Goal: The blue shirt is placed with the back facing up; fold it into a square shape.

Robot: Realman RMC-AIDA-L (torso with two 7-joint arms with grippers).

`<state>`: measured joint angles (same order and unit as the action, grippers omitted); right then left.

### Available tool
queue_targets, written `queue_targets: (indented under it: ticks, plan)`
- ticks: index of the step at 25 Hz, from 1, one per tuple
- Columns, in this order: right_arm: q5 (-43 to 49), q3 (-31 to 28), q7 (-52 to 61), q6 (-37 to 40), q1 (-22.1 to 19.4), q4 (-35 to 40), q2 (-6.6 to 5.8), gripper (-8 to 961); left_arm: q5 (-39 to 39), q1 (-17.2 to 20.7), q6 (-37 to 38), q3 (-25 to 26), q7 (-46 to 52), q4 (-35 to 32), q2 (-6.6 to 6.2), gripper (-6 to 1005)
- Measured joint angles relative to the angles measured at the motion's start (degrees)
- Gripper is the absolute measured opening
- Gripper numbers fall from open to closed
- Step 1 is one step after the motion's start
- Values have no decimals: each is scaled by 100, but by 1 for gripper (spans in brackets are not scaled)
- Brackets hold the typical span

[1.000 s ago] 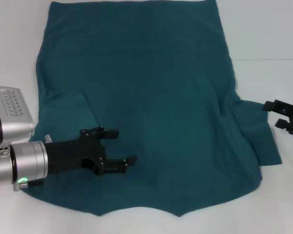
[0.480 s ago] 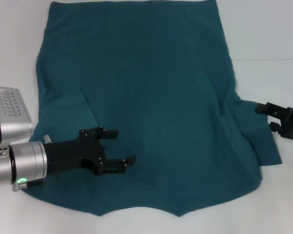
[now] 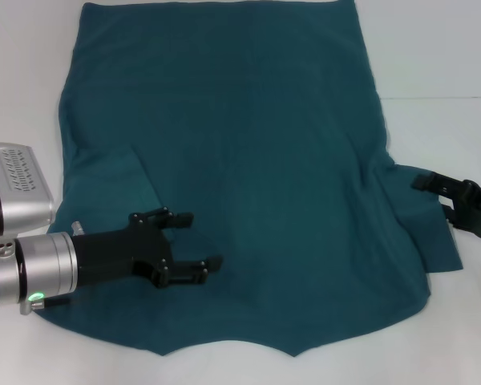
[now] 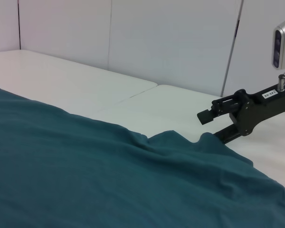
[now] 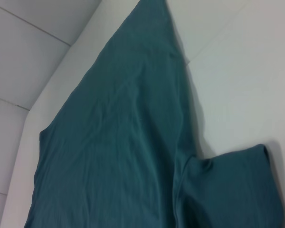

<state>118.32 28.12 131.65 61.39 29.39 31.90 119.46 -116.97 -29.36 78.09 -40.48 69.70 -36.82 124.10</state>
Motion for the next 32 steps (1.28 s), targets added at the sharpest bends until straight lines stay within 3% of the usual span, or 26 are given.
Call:
queue_targets:
  ticks: [7,10,20,32]
  plan:
    - [-322,40,-264,-10,24,-176,9,869,0,-17,-5,12,18,0,-8,889]
    - [-353,42,-296,-54,24,-217,3,655,0,-18,-5,18,18,0,-8,887]
    - [-355,9,-305,-90,21,-244,8,168,0,-18,-14,21,17,0,-9,884]
    - [-582,0,-528,-136,-67,-332,6,4,0,-3,1,-4,38,0,0,879]
